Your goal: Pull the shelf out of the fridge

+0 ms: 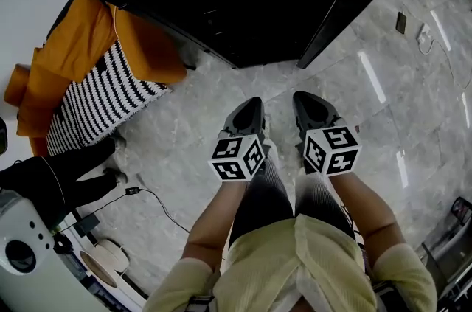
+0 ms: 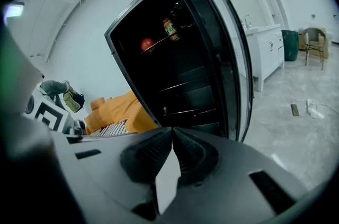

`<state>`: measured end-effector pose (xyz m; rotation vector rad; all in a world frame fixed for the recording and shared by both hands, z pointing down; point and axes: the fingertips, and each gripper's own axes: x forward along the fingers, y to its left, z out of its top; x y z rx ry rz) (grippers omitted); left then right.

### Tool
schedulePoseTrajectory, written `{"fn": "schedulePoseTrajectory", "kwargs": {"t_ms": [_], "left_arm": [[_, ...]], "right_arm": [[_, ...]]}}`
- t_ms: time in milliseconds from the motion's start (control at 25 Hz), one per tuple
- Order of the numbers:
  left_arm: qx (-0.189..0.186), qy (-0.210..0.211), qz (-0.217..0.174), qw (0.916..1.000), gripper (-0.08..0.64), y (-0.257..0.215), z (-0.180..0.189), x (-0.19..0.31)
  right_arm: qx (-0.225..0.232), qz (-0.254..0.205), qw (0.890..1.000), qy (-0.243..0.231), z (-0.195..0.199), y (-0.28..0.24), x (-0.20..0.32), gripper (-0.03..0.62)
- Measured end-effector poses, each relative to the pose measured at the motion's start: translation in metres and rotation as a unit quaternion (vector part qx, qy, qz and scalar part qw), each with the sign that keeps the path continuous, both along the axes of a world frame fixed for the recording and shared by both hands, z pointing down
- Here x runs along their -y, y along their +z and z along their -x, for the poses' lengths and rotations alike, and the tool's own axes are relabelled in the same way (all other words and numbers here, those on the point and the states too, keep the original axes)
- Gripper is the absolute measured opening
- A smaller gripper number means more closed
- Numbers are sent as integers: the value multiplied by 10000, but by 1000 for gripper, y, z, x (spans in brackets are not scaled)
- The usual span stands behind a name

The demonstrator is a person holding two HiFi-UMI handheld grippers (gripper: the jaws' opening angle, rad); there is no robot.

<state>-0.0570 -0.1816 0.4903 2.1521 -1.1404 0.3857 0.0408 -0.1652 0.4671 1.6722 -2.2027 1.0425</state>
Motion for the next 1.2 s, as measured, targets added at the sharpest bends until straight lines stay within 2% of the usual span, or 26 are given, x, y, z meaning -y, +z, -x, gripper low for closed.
{"fn": "schedulePoseTrajectory", "kwargs": {"t_ms": [280,640,760,1040,1200], "left_arm": [[-145,-402,67,9991,23,24,9,28],[-90,-388,131,9991,23,56,14,51],[29,-325,57,9995,23,67,16,60],[-211,-369,-75,9991,23,79,9,96],[-79,-378,-178,9991,23,88,7,111]], "right_arm": [[28,21,9997,245,-1,29,24,29],[-18,91,9991,413,1,66,51,30],[-139,0,9986,506,-4,73,64,30],[-287,-81,9974,661,-7,92,93,30],[-367,-34,9969,700,-6,107,102,31]]}}
